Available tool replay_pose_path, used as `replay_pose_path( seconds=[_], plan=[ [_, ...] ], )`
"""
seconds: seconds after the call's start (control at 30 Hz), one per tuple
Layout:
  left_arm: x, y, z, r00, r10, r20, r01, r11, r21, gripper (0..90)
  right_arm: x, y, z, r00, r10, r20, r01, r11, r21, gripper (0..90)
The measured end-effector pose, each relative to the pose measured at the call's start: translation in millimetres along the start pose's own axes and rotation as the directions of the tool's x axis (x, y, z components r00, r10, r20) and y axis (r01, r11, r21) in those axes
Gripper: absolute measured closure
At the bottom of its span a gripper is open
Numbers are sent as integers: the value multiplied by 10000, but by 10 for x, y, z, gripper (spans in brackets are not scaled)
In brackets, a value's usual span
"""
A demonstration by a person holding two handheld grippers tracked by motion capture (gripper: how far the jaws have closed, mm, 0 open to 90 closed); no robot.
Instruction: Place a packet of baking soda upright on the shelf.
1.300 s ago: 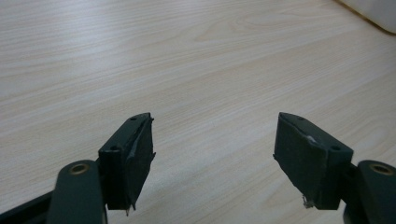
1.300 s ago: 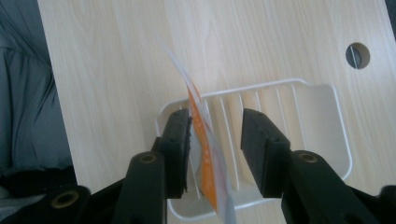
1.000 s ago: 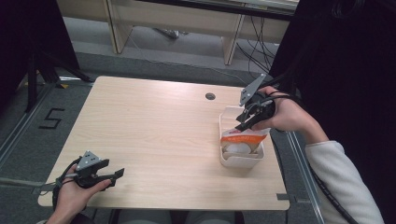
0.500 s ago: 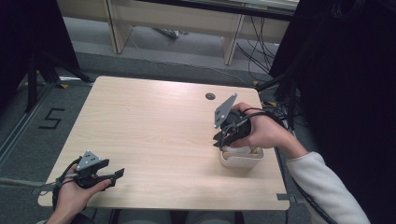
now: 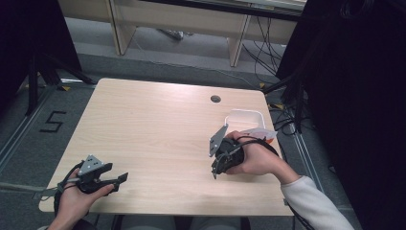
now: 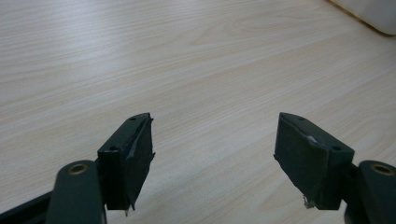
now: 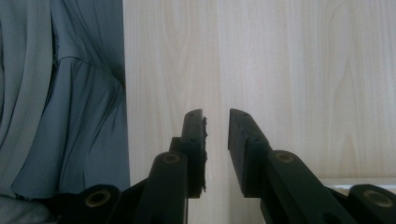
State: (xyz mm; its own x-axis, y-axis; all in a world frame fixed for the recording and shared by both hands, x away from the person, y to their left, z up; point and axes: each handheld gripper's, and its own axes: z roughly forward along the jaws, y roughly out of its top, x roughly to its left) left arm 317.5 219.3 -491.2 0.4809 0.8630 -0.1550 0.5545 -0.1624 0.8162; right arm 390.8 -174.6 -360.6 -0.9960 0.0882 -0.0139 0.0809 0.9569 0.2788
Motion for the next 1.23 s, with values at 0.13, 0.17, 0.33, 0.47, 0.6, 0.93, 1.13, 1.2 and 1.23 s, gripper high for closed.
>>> replay_pose_path(
  seconds=[0.13,0.17,0.33,0.47,0.6,0.93,1.13,1.2,1.23],
  plan=[
    [-3,0,2,10000,-13,-1,13,10000,-32,271,43,-68,112,9990,439,48,-439,9989,136,765],
    [-6,2,1,10000,-9,-21,9,10000,-20,270,43,-84,149,9993,373,28,-373,9993,36,765],
    [-7,2,3,10000,29,22,-29,10000,-43,270,73,-149,316,9992,327,-231,-329,9994,-71,760],
    [-7,4,1,9999,111,18,-111,9999,-37,270,120,-203,446,9971,720,-254,-719,9974,18,751],
    [-9,2,7,9999,94,63,-94,9999,-42,269,133,-255,564,9972,677,-322,-684,9975,-183,742],
    [-16,1,12,9999,94,89,-93,9999,-45,268,183,-367,814,9958,797,-460,-813,9961,-346,720],
    [-17,8,11,9998,187,78,-187,9998,-40,267,196,-374,790,9958,846,-335,-857,9959,-300,701],
    [-19,8,13,9998,162,63,-162,9999,-30,267,191,-379,772,9962,796,-351,-808,9961,-340,694],
    [-19,8,14,9998,159,76,-159,9999,-27,267,184,-382,763,9970,702,-312,-714,9967,-397,691]
  ],
)
